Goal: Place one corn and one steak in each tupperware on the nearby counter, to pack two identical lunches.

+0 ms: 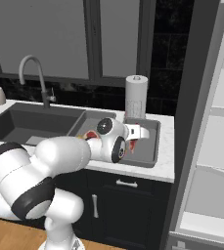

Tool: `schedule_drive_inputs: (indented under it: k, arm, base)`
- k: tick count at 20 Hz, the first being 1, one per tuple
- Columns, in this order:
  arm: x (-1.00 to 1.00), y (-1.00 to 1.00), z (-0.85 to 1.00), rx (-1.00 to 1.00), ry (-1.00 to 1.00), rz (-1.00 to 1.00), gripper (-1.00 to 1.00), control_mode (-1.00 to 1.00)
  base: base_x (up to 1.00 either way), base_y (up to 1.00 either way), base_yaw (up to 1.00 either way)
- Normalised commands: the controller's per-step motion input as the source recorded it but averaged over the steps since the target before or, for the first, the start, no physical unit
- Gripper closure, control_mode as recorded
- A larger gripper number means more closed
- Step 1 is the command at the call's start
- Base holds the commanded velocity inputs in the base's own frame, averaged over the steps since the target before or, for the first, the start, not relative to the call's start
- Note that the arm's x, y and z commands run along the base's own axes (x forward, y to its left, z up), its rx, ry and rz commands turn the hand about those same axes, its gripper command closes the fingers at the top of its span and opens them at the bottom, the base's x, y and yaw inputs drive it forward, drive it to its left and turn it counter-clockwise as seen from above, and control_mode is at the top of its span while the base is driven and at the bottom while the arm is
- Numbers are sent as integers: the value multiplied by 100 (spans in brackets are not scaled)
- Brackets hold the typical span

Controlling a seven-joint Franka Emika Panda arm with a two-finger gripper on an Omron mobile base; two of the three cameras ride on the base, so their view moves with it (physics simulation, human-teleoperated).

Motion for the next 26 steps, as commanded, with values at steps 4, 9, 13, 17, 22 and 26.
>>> schedule_drive_inputs:
  k: [4, 9, 13, 17, 22, 26]
  arm:
    - [0, -17, 0, 5, 3, 13, 100, -100]
    - [5, -14, 0, 3, 4, 10, 100, -100]
    - [11, -6, 0, 0, 3, 6, 100, -100]
    - [13, -2, 0, 0, 5, 4, 100, -100]
    - [27, 0, 0, 0, 7, 0, 100, -100]
    - [38, 0, -1, 0, 4, 0, 100, -100]
  base:
    - [0, 0, 0]
    - [0, 0, 0]
    - [0, 0, 0]
    - [0, 0, 0]
    - [0, 0, 0]
    - [0, 0, 0]
